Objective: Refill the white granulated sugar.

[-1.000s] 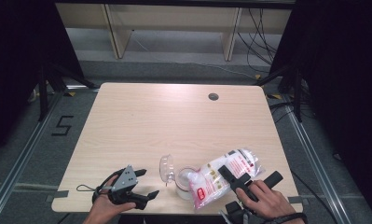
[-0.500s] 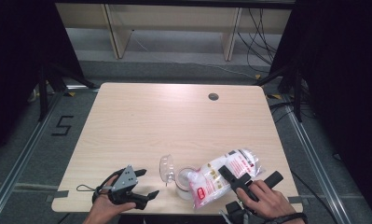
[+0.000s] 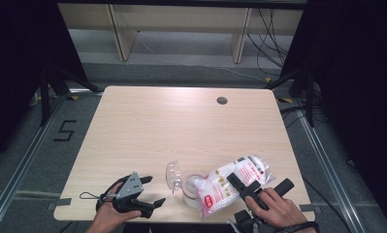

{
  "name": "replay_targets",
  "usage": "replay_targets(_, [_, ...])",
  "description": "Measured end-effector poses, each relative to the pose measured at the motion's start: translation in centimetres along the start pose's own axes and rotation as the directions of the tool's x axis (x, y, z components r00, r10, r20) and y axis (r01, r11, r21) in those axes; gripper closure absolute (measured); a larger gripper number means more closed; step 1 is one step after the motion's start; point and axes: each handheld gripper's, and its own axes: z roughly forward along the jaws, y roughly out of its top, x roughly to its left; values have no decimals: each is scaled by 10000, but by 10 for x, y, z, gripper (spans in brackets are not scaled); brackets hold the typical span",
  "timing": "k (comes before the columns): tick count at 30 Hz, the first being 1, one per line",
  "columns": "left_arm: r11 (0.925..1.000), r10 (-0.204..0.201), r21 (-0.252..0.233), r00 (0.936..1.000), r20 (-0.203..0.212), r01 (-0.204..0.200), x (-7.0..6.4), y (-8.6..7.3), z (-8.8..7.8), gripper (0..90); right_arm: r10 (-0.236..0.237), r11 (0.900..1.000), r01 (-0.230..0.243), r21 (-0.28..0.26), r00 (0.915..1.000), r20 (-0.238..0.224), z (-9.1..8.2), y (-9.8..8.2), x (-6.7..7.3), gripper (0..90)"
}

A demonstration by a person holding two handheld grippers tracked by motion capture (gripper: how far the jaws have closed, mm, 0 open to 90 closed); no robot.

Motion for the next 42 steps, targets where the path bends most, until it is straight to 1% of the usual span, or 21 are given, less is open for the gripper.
replay_targets(5, [10000,6,-4,10000,-3,-6,0,0,0,156,17,10000,-17,5,10000,-35,0,1,1,689])
replay_targets(7, [10000,1,-14,10000,-2,-1,0,0,0,156,-105,9999,105,-32,9999,-40,0,1,0,690])
replay_targets(9, [10000,-3,-15,10000,-5,3,0,0,0,156,1,10000,-1,-27,10000,-44,0,2,1,690])
replay_targets(13, [10000,7,-12,10000,0,-7,0,0,0,156,-134,9999,134,2,9999,-15,-1,1,0,692])
replay_targets(14, [10000,8,-13,10000,-2,-8,0,0,0,156,-33,10000,33,4,10000,-36,-1,2,1,692])
replay_targets(16, [10000,1,-59,10000,-2,-1,0,0,0,156,-49,10000,49,10,10000,-30,-1,2,1,692])
replay_targets(19, [10000,12,-10,10000,-9,-12,0,0,0,156,-355,9994,355,35,9992,-206,-2,1,-1,693])
replay_targets(20, [10000,15,-3,10000,-6,-15,0,0,0,156,-362,9993,363,41,9991,-226,-2,1,-1,693])
replay_targets(21, [10000,16,-2,10000,-9,-16,0,0,0,156,-544,9985,544,-16,9984,-121,-1,1,-2,694])
replay_targets(24, [10000,0,-11,10000,-9,0,0,0,0,156,-552,9985,552,-35,9983,-171,0,0,-2,694])
replay_targets(25, [10000,7,-6,10000,-9,-7,0,0,0,156,-377,9992,376,-94,9993,-65,1,1,-1,694])
replay_targets(26, [10000,19,1,10000,-9,-19,0,0,0,156,-275,9996,275,-90,9996,-88,1,1,0,695])
replay_targets(28, [10000,-41,29,10000,-48,41,-1,0,0,156,-332,9994,331,-105,9994,-103,1,1,-1,695])
replay_targets(30, [10000,17,28,10000,-33,-17,0,0,0,156,-352,9993,352,-105,9994,-26,2,1,-1,695])
replay_targets(31, [10000,40,32,10000,-34,-39,0,0,0,156,-433,9990,432,-76,9990,-123,1,0,-2,696])
replay_targets(34, [10000,-20,32,10000,-37,20,-1,0,0,156,-356,9993,355,-90,9993,-140,2,0,-1,696])
replay_targets(35, [10000,-37,33,10000,-39,38,-1,0,0,156,-535,9986,534,-39,9983,-219,1,0,-3,696])
replay_targets(38, [10000,-38,34,10000,-40,38,-1,0,0,156,-573,9984,572,-33,9980,-259,2,0,-3,697])
replay_targets(39, [10000,-25,30,10000,-36,25,-1,0,0,156,-325,9995,323,-68,9992,-235,2,0,-1,697])
replay_targets(40, [10000,22,22,10000,-35,-22,0,0,0,156,-364,9993,363,-65,9990,-243,2,0,-1,697])
replay_targets(42, [10000,17,29,10000,-40,-17,0,0,0,156,-262,9996,259,-92,9994,-233,3,0,-1,697])
